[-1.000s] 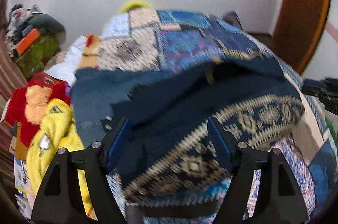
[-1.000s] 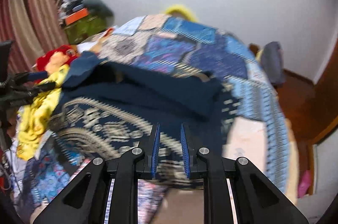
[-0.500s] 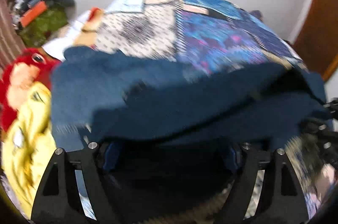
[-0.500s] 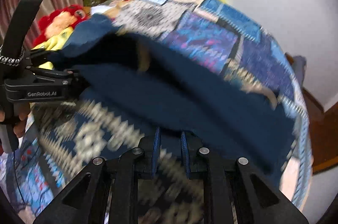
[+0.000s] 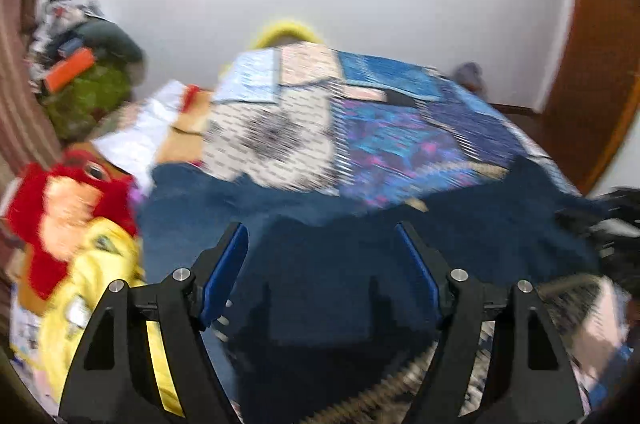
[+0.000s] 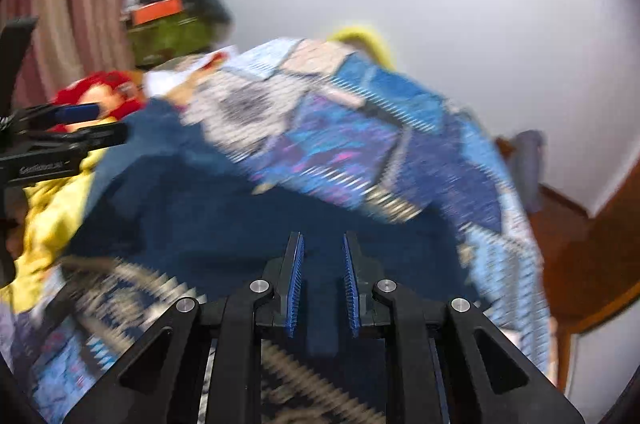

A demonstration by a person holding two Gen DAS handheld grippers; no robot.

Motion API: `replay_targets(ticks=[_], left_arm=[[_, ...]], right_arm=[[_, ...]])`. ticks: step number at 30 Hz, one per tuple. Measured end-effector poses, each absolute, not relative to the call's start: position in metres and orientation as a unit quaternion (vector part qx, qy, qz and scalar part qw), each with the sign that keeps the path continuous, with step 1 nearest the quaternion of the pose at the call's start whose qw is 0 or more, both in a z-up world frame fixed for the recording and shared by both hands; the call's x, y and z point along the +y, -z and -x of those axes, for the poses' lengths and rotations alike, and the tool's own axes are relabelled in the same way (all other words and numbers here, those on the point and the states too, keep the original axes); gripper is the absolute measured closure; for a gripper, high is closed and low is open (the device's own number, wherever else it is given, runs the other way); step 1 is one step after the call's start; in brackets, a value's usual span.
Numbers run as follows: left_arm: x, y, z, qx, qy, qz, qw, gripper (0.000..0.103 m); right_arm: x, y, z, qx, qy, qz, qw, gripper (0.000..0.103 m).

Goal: Fold large clothes

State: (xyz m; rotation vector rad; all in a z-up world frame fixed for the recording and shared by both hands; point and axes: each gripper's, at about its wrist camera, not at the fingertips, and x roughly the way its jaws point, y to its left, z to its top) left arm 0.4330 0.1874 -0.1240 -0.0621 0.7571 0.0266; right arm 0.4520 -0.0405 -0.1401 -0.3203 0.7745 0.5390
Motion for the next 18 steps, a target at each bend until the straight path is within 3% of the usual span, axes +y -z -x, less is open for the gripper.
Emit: replay_targets(ticks=[7, 13, 18], left_arm=[[0.153, 0.164, -0.406, 0.414, 0.053, 0.051, 0.907, 0.029], [0.138, 0.204, -0.411, 0.457, 0.037, 0.035, 0.888, 0.028], [0.136, 0.206, -0.41, 0.452, 0.03, 0.019, 0.891, 0.028]], right_arm=[[-0.031, 0.197, -0.436, 0.447, -0.273, 0.145, 0.84, 0.088], [-0.039, 0.209, -0.434, 0.435, -0.264, 0.153, 0.847, 0.088], [-0.044, 0.207, -0.434, 0.436, -0.26, 0.158, 0.847, 0.088]])
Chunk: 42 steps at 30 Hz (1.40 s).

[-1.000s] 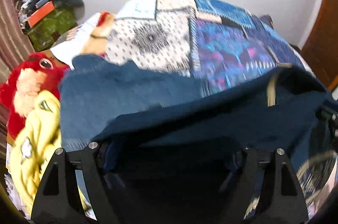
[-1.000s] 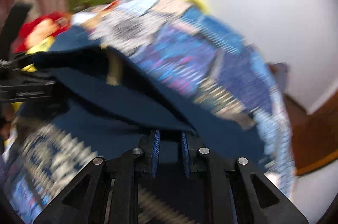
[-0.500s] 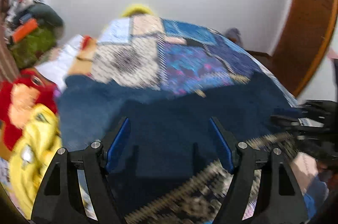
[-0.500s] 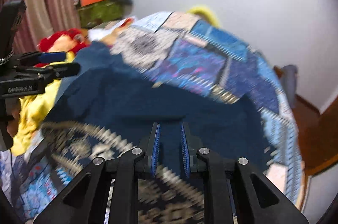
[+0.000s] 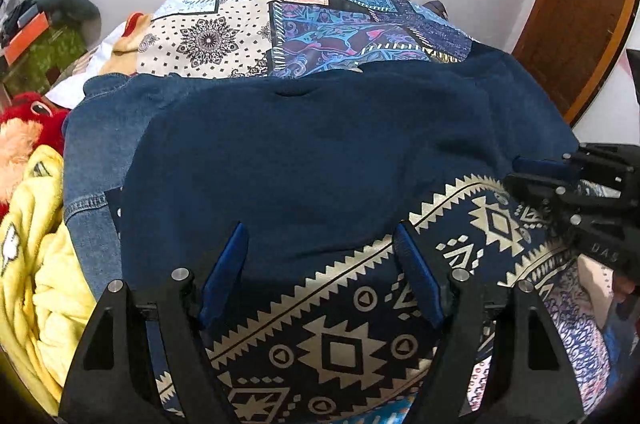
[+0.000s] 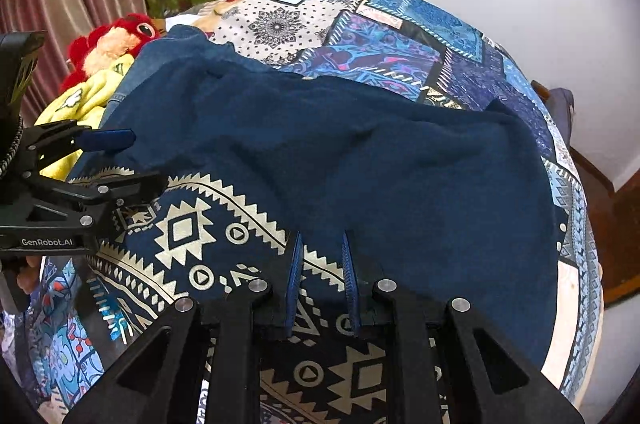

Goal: Fold large clothes

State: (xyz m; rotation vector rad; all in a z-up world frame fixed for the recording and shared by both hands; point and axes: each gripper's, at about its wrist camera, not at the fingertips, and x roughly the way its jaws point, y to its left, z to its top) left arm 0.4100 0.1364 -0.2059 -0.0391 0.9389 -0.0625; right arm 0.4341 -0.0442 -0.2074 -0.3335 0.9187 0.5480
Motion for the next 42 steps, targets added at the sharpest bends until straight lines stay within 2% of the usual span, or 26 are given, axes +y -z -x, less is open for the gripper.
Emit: replay_targets(ticks=[5, 9, 13, 14, 15, 17, 19, 25, 32, 37, 42], left_arm=[[0.148, 0.208, -0.401, 0.451, 0.018, 0.027, 0.892, 0.024], [0.164, 0.211, -0.388, 0.448, 0.007, 0.039, 0.893, 0.016], [0.186, 0.216, -0.373, 0.445, -0.024, 0.054, 0.894, 0.015], [0.194, 0.218, -0.369, 0.446, -0.03, 0.066, 0.892, 0.015], [0.204, 0.22, -0.363, 0.446, -0.046, 0.074, 0.891, 0.016], [0.218, 0.223, -0.355, 0.447, -0.081, 0.071, 0.888, 0.016], [0.234, 0.226, -0.346, 0.449, -0.114, 0.068, 0.883, 0.016], [0.268, 0.216, -0.306, 0.43, -0.139, 0.143, 0.88, 0.016], [0.246, 0.209, -0.278, 0.414, -0.026, 0.276, 0.867, 0.016], [0.22, 0.228, -0.286, 0.423, 0.057, 0.367, 0.827, 0.016], [0.212, 0.26, -0.306, 0.433, 0.096, 0.445, 0.778, 0.016]], right_arm=[[-0.064, 0.209, -0.433, 0.428, -0.231, 0.157, 0.859, 0.088], [-0.089, 0.209, -0.437, 0.44, -0.211, 0.13, 0.863, 0.088], [-0.109, 0.211, -0.437, 0.439, -0.164, 0.148, 0.871, 0.088], [-0.116, 0.213, -0.438, 0.44, -0.149, 0.154, 0.872, 0.085], [-0.124, 0.214, -0.437, 0.441, -0.146, 0.15, 0.873, 0.078], [-0.139, 0.217, -0.436, 0.434, -0.116, 0.153, 0.88, 0.029], [-0.156, 0.222, -0.435, 0.425, -0.067, 0.164, 0.887, 0.004], [-0.194, 0.218, -0.433, 0.455, -0.088, 0.089, 0.881, 0.004], [-0.18, 0.188, -0.42, 0.453, -0.159, 0.011, 0.877, 0.004], [-0.147, 0.183, -0.411, 0.459, -0.214, -0.017, 0.862, 0.004], [-0.121, 0.191, -0.405, 0.468, -0.232, 0.001, 0.853, 0.004]])
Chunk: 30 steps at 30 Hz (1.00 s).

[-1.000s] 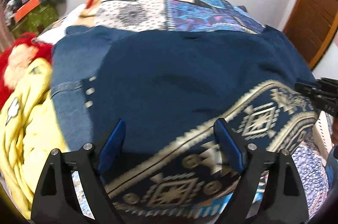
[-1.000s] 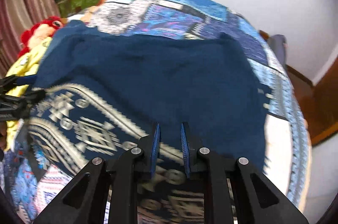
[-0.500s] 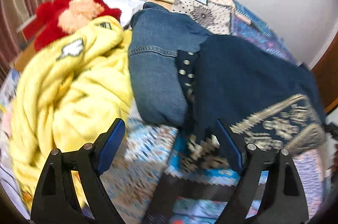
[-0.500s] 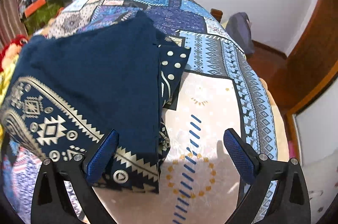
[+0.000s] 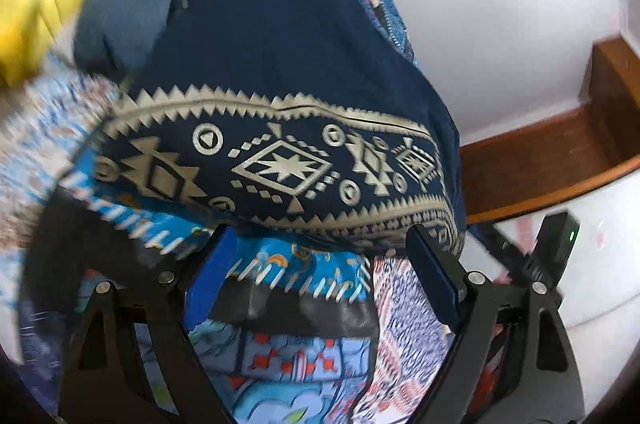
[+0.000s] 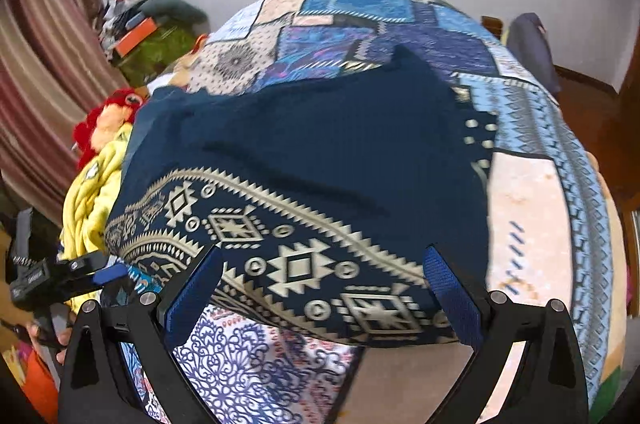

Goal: Fold large clothes

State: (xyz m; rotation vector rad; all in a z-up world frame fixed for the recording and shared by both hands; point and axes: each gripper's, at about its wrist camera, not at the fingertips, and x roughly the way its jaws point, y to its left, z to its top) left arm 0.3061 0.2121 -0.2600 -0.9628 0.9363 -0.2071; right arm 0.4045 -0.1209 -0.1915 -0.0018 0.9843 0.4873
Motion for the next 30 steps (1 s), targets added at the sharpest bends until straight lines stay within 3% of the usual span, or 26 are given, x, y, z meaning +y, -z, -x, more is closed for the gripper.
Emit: replay_targets(ticks=[6, 8, 9, 11, 12, 13, 15, 23, 30], left_arm=[[0.225, 0.287, -0.339, 0.39, 0.061, 0.524, 0.754, 0.017], [0.227, 0.282, -0.344, 0.364, 0.041, 0.539, 0.759, 0.026], [0.227, 0.279, -0.346, 0.361, 0.03, 0.528, 0.768, 0.041], [0.225, 0.273, -0.352, 0.355, 0.003, 0.507, 0.786, 0.048], [0.224, 0.27, -0.351, 0.348, -0.008, 0.503, 0.791, 0.058], [0.224, 0.264, -0.348, 0.339, -0.022, 0.494, 0.8, 0.077], [0.223, 0.247, -0.342, 0.316, -0.046, 0.463, 0.827, 0.084], [0.197, 0.159, -0.361, 0.265, -0.052, 0.3, 0.915, 0.087], [0.134, 0.108, -0.351, 0.251, -0.028, 0.123, 0.96, 0.089]], right_arm=[[-0.108, 0.209, -0.407, 0.483, -0.22, 0.002, 0.848, 0.004], [-0.108, 0.213, -0.41, 0.49, -0.218, -0.005, 0.844, 0.004], [-0.109, 0.213, -0.412, 0.493, -0.217, -0.009, 0.843, 0.004], [-0.11, 0.211, -0.413, 0.489, -0.216, -0.013, 0.845, 0.004], [-0.112, 0.207, -0.413, 0.483, -0.212, -0.012, 0.85, 0.004], [-0.113, 0.203, -0.412, 0.474, -0.206, -0.012, 0.856, 0.004], [-0.116, 0.191, -0.411, 0.457, -0.203, -0.015, 0.866, 0.004], [-0.089, 0.166, -0.418, 0.433, -0.227, -0.022, 0.872, 0.004], [-0.03, 0.221, -0.423, 0.454, -0.219, 0.085, 0.86, 0.003]])
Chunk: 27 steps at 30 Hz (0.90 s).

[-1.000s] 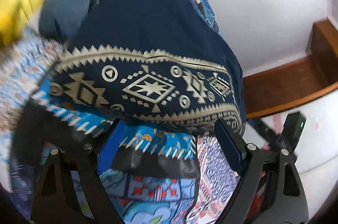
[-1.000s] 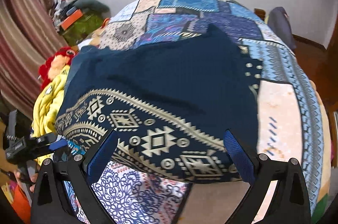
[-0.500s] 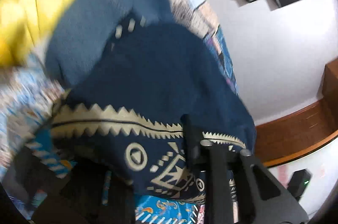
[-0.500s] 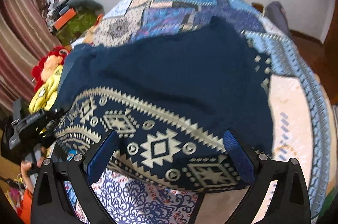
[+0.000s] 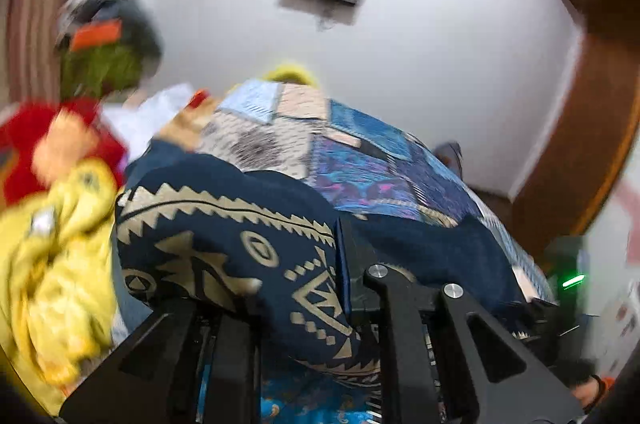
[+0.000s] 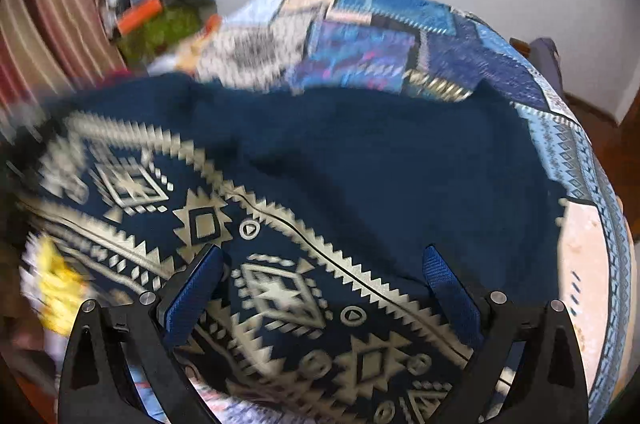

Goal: Fold large clothes

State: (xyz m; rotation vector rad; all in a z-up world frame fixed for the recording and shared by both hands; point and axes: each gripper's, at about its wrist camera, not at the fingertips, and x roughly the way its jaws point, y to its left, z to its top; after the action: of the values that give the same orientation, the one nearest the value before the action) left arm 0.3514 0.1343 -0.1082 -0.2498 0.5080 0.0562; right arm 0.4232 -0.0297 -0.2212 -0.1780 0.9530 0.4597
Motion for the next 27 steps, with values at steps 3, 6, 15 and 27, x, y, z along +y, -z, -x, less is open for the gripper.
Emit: replay_targets(ticks=[3, 6, 15, 27], left_arm=[[0.099, 0.105, -0.361, 0.25, -0.003, 0.059, 0.966, 0.089], [0.068, 0.096, -0.374, 0.242, 0.027, 0.003, 0.97, 0.089], [-0.056, 0.109, -0.393, 0.292, 0.169, -0.101, 0.936, 0.089], [-0.079, 0.147, -0.396, 0.418, 0.246, -0.066, 0.872, 0.056]], right_arm=[[-0.031, 0.226, -0.417, 0.45, -0.24, 0.115, 0.852, 0.002], [-0.048, 0.22, -0.416, 0.477, -0.274, 0.119, 0.826, 0.003], [-0.213, 0.206, -0.371, 0.479, -0.141, 0.066, 0.864, 0.003], [-0.306, 0.177, -0.348, 0.456, -0.095, -0.022, 0.885, 0.003]])
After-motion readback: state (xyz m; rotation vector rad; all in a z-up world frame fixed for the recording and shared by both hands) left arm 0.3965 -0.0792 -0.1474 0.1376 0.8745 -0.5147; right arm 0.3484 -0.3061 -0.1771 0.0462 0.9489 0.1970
